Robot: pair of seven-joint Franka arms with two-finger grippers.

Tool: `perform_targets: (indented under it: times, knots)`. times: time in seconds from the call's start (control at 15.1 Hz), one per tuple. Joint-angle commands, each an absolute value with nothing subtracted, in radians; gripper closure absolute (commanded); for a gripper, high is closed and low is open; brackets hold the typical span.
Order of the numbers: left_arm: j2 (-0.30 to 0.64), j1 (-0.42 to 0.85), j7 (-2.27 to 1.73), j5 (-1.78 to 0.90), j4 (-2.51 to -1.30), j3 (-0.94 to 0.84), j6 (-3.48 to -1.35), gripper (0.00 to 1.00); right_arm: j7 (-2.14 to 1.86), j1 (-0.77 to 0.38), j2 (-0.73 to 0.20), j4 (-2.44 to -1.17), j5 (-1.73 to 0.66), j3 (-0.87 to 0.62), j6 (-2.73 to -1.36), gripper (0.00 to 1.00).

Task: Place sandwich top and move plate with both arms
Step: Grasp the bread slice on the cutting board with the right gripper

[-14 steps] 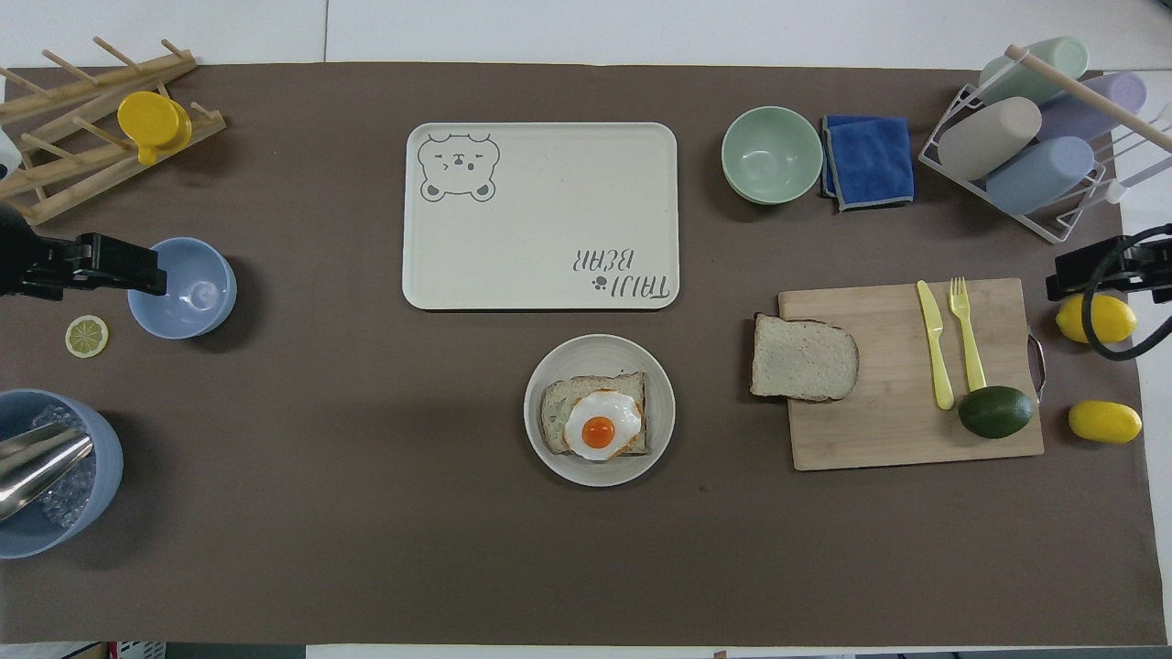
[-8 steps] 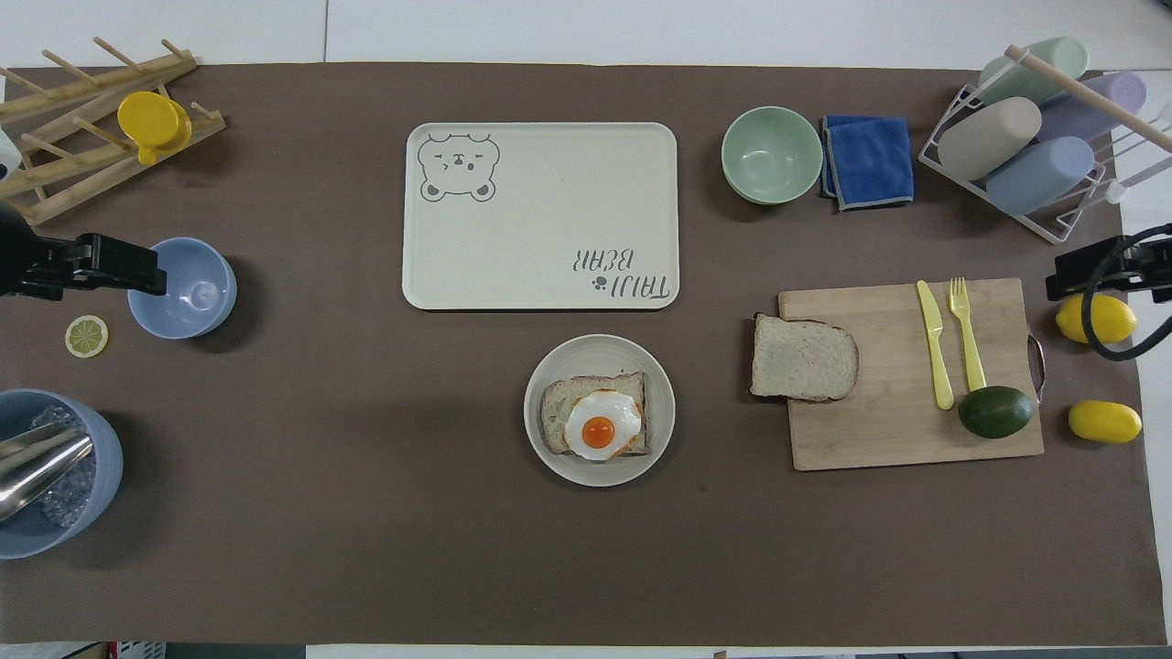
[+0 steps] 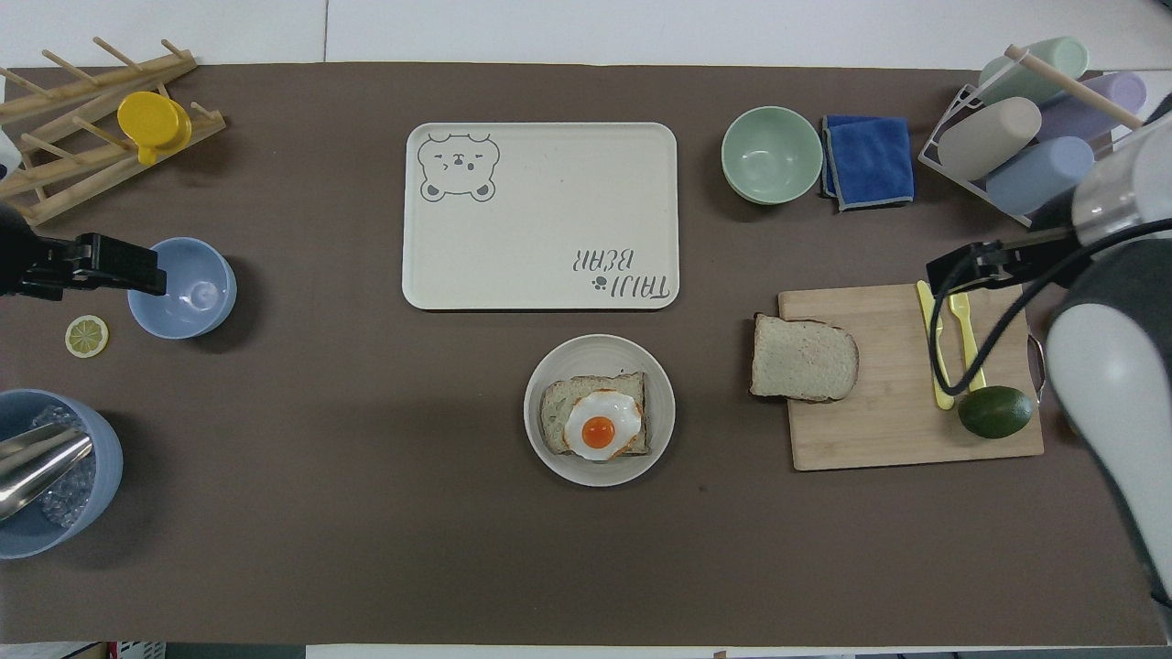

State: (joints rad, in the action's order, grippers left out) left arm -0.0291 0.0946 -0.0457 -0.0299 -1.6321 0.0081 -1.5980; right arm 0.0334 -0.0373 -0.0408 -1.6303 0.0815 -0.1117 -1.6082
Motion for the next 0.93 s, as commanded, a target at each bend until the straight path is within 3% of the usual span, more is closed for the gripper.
perform_targets:
  times: [0.0,0.2,0.53,0.86]
  knots:
    - [-0.06,0.092,-0.057,-0.011,-1.669,0.006,-1.611,0.0,0.193,-0.07,-0.126,-1.679,0.211,-0.24,-1.669,0.0]
    - [-0.06,0.092,-0.057,-0.011,-1.669,0.006,-1.612,0.0,0.409,-0.129,-0.161,-1.836,0.293,-0.261,-1.868,0.0]
    - [-0.06,0.092,-0.057,-0.011,-1.669,0.006,-1.611,0.0,0.638,-0.233,-0.328,-1.859,0.503,-0.261,-1.852,0.0]
    - [-0.06,0.092,-0.057,-0.011,-1.669,0.006,-1.612,0.0,0.644,-0.195,-0.331,-1.914,0.537,-0.261,-1.871,0.0]
